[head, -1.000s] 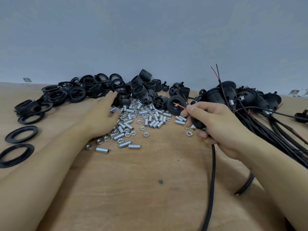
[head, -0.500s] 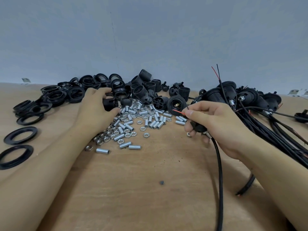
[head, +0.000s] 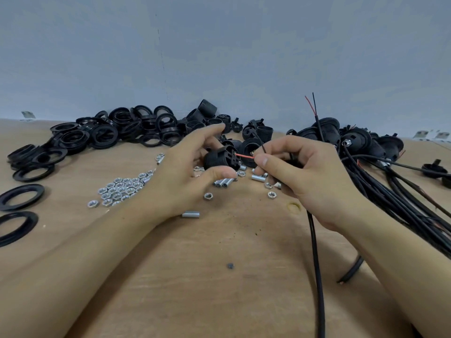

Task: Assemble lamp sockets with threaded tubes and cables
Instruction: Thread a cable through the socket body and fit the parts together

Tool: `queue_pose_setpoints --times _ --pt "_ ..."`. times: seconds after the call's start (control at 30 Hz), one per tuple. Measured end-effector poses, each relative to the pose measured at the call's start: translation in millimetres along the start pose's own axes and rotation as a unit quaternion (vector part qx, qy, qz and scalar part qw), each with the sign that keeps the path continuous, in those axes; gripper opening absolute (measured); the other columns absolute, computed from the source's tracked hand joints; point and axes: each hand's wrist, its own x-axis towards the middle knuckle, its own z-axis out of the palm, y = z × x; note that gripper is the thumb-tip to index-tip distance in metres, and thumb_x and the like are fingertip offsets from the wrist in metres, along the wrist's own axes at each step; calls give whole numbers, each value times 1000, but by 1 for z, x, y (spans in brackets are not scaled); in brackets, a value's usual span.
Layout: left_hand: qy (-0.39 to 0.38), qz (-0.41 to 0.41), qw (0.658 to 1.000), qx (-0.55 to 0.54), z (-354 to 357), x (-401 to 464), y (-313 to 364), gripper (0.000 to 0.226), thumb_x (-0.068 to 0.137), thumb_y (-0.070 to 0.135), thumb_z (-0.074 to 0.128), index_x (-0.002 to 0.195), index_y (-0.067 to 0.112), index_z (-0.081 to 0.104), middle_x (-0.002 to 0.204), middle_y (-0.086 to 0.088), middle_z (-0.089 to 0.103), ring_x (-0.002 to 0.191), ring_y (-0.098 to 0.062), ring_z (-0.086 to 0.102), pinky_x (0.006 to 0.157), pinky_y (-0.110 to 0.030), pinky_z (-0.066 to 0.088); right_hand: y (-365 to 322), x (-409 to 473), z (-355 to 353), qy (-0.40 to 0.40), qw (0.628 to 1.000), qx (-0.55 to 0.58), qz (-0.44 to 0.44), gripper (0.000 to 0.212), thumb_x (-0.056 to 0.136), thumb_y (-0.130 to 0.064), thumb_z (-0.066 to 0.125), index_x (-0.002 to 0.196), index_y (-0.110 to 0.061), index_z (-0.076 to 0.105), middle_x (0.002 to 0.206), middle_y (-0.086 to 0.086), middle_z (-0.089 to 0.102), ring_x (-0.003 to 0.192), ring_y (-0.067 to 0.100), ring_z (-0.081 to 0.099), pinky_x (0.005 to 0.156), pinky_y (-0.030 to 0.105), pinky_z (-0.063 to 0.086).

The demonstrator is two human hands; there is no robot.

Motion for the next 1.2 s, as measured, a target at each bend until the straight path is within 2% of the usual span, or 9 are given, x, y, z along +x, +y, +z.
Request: queue_pose_setpoints --times 0.1,0.2,0.37,0.57,0.7,0.83,0.97,1.1,1.2 --pt "-1 52 998 41 1 -1 8 46 83 32 74 126 23 62 110 3 55 103 -8 56 89 -21 47 -1 0 1 14 1000 3 -7 9 89 -17 70 81 -21 70 65 -2 67 55 4 57 47 9 38" --pt "-16 55 998 6 2 -6 12 40 89 35 68 124 19 58 119 0 58 110 -20 58 95 -39 49 -3 1 0 32 999 6 -24 12 91 -17 68 80 -20 67 58 -6 61 52 5 54 46 10 37" --pt "-39 16 999 -25 0 -9 14 43 82 44 69 116 28 48 113 18 63 113 -15 62 81 -58 52 -7 -1 -1 34 998 1 -55 9 90 -14 69 81 -13 69 61 1 66 52 13 62 47 9 39" --pt "-53 35 998 3 0 -10 13 47 90 28 65 135 31 49 120 14 57 113 -17 58 80 -54 54 -8 -4 1 -18 997 -39 -59 5 90 -12 69 88 -15 73 61 -3 67 52 5 59 44 14 40" --pt "-72 4 997 -28 -1 -13 16 38 91 27 61 127 32 49 111 13 57 96 -15 57 67 -53 53 -9 -5 2 -18 997 -50 -61 6 89 -12 70 86 -18 73 60 -5 65 54 7 59 46 12 40" --pt "-73 21 997 -10 1 -12 21 32 86 23 66 114 31 53 101 7 59 91 -24 59 67 -54 51 -11 -6 3 -19 991 -89 -95 6 88 -14 71 84 -19 73 63 -5 65 57 8 58 55 25 50" --pt "-81 28 996 -16 3 -12 20 28 87 20 65 111 29 52 97 3 58 87 -25 57 67 -55 48 -16 -11 9 -30 982 -111 -147 8 88 -11 71 85 -18 73 62 -1 62 54 15 54 50 22 42" --pt "-85 32 995 -32 6 -12 18 26 88 14 65 112 15 53 95 -1 60 86 -28 58 68 -56 48 -15 -14 13 -40 967 -161 -194 10 86 -5 70 82 -14 71 59 -18 54 57 3 52 58 7 35" --pt "-81 40 995 -35 6 -12 18 25 88 12 65 109 19 53 94 2 60 83 -27 57 60 -55 47 -15 -13 13 -45 957 -194 -209 6 85 -9 69 82 -13 72 59 -11 53 57 10 50 57 15 37"
